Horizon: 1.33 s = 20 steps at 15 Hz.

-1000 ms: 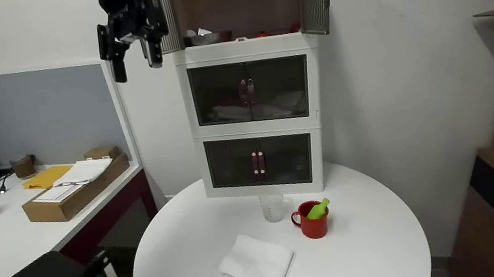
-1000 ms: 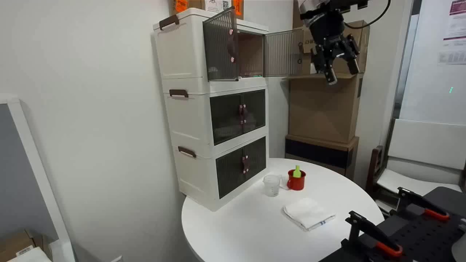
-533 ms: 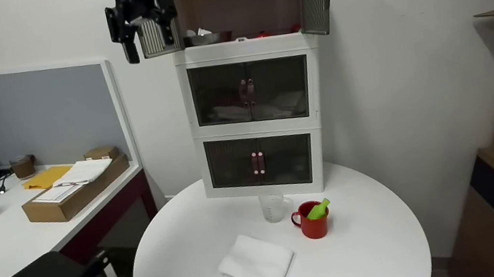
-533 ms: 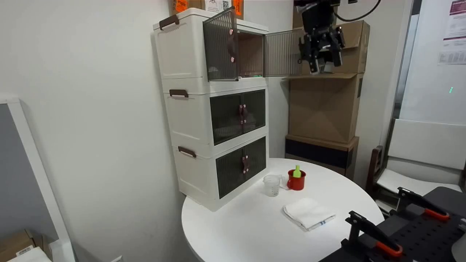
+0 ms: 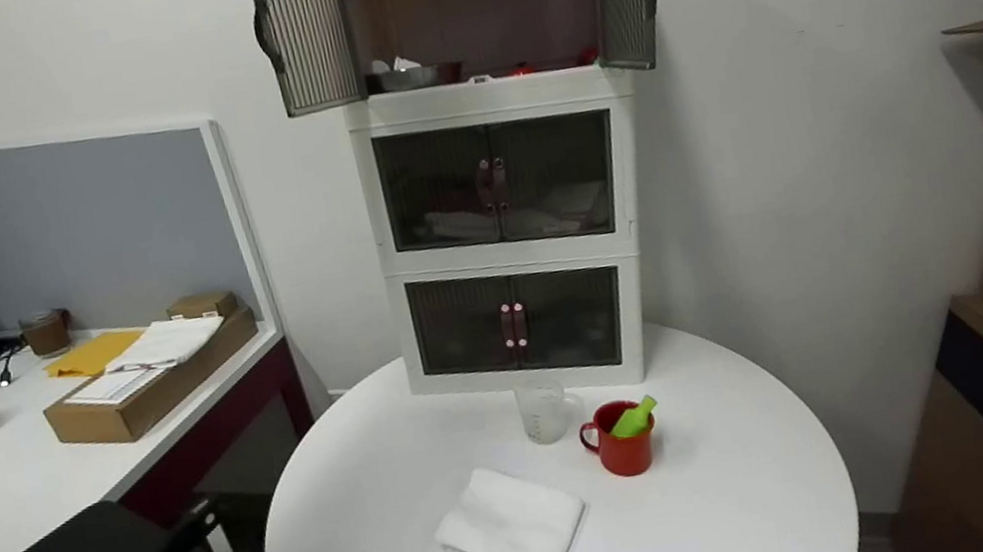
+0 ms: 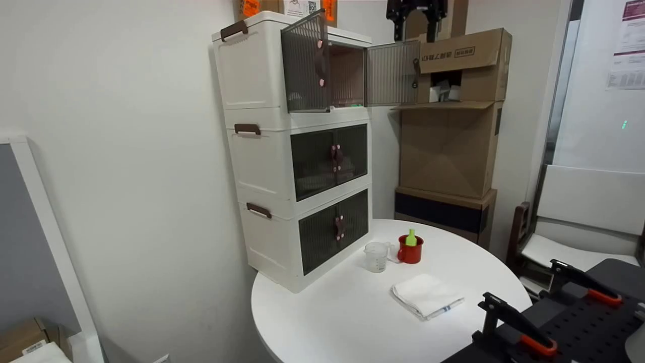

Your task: Close the doors to the top compartment

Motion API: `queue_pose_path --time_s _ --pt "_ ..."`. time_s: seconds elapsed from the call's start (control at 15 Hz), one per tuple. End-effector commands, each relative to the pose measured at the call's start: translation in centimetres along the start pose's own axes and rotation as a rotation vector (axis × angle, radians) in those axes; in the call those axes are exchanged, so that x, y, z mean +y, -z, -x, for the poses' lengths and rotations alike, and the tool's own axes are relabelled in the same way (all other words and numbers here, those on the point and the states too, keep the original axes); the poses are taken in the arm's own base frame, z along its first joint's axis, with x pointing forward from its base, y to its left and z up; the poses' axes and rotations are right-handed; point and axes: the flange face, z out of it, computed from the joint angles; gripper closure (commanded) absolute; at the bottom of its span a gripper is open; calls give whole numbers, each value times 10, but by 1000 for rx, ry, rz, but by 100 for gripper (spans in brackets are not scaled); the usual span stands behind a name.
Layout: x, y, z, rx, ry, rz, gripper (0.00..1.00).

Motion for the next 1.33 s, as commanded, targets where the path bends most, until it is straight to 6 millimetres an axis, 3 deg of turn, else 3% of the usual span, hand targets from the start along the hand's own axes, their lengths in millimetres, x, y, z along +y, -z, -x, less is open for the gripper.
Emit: queue_pose_path --time_s 0.0,0.27,0.47,0.93,1.27 --pt "9 39 -28 36 15 -128 0" --pt "3 62 -50 49 42 -234 0" --pt "-15 70 -65 31 76 -274 0" --pt "-81 70 -93 -16 175 -273 0" --pt "-101 63 -114 -1 176 -263 0"
